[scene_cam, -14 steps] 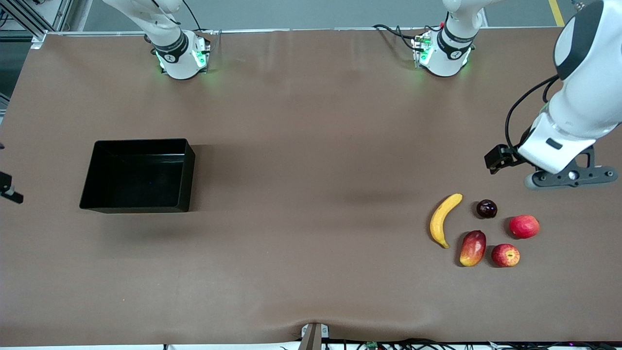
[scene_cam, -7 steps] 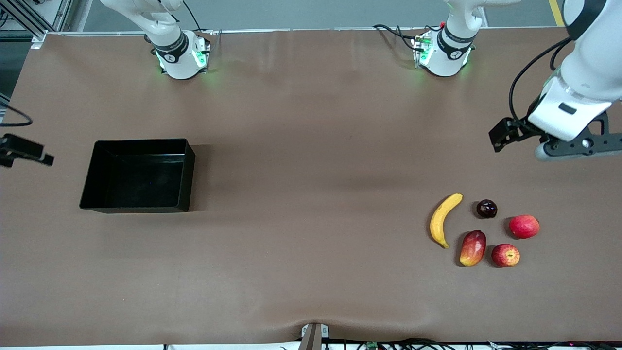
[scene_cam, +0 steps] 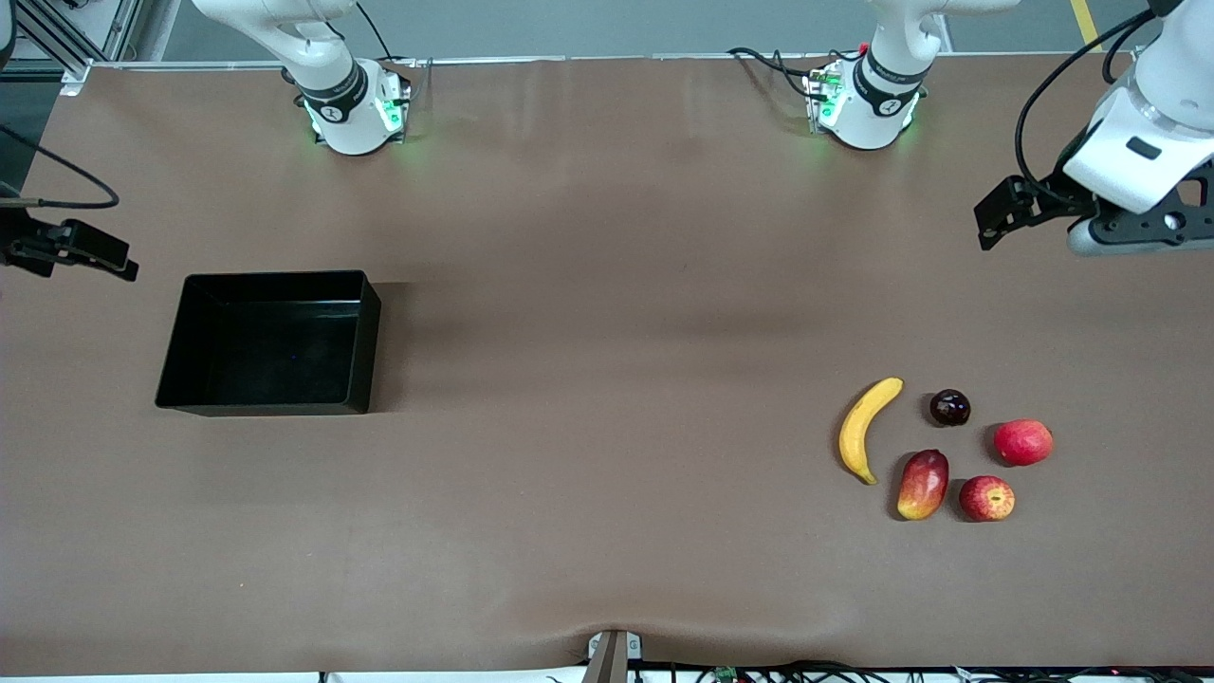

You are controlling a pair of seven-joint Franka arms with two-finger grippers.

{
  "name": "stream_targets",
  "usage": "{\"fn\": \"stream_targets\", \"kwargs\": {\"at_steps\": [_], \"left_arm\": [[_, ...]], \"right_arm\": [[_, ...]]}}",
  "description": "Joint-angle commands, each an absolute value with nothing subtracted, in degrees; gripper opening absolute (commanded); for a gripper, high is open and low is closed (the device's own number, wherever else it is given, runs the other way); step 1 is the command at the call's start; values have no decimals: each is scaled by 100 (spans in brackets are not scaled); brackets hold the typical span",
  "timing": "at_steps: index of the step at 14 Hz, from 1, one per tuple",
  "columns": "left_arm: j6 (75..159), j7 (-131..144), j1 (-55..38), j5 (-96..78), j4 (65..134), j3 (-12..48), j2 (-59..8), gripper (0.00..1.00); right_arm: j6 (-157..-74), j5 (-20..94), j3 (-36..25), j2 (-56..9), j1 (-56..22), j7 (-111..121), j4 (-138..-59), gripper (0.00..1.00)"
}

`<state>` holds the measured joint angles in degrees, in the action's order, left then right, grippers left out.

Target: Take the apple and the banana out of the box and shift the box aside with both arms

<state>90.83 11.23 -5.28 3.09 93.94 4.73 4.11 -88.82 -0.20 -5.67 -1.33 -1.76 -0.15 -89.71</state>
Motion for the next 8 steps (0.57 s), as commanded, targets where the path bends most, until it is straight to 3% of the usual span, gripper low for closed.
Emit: {"fn": "stream_targets", "kwargs": {"at_steps": [1, 8], "left_arm": [[9158, 915, -527, 149, 9615, 431, 624, 100], [9132, 958, -519, 132, 9527, 413, 562, 100]], "right_arm": [[-9352, -132, -536, 510, -115, -9, -9826, 100], [-8886, -70, -510, 132, 35, -35, -8754, 100]]}}
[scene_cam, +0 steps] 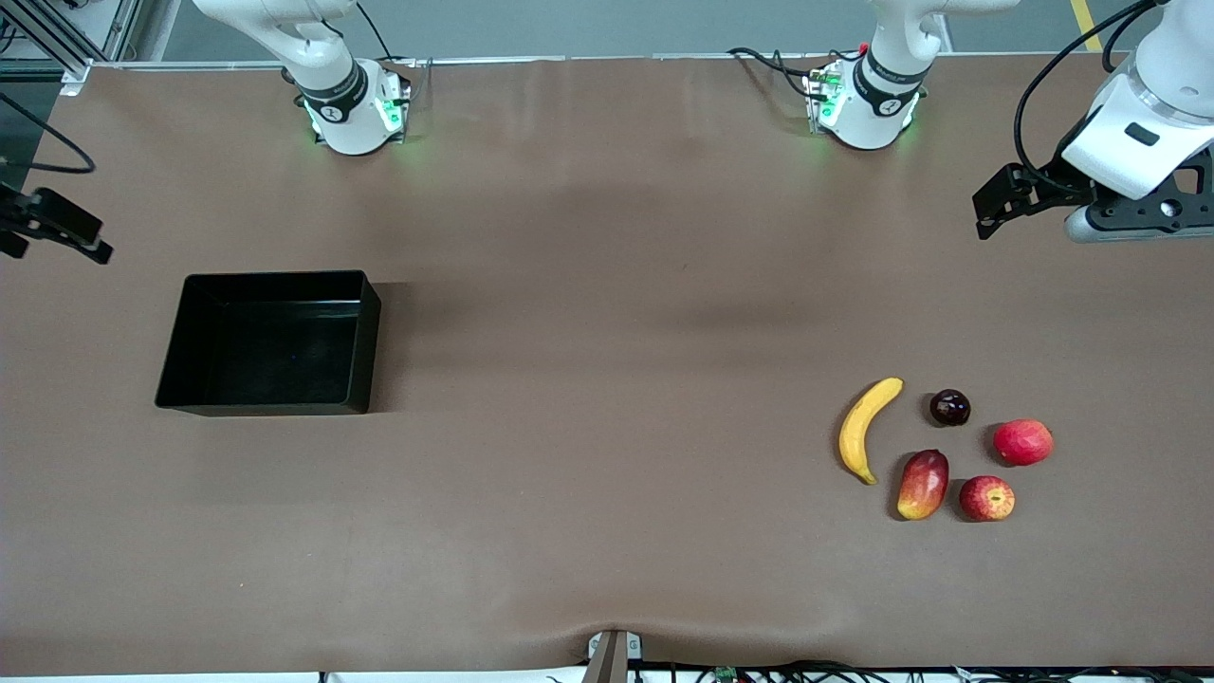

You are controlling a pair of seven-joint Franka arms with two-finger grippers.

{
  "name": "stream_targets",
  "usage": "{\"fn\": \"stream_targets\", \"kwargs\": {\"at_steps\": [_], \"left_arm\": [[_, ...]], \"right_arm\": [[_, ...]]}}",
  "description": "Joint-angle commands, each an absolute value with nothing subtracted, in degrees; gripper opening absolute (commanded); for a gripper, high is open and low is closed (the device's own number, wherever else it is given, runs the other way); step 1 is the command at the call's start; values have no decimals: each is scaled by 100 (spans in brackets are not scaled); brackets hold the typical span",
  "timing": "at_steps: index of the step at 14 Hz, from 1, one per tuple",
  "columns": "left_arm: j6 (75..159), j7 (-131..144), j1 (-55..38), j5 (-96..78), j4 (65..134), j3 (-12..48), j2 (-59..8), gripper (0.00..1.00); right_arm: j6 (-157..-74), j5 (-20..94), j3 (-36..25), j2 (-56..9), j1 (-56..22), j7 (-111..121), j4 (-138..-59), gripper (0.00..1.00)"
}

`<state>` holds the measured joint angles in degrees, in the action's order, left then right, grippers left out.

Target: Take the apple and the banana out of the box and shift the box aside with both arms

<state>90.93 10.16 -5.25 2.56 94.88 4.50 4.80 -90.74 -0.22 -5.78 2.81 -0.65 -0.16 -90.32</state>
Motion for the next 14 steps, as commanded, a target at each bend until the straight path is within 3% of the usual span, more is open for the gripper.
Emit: {"fn": "stream_targets", "kwargs": {"at_steps": [1, 14], "left_arm": [[9132, 975, -519, 132, 9536, 413, 562, 100], [9123, 712, -229, -26, 9439, 378, 536, 100]], "right_arm": [[-8877, -70, -510, 132, 35, -44, -8745, 100], [-8604, -79, -501, 149, -9, -26, -8736, 100]]}}
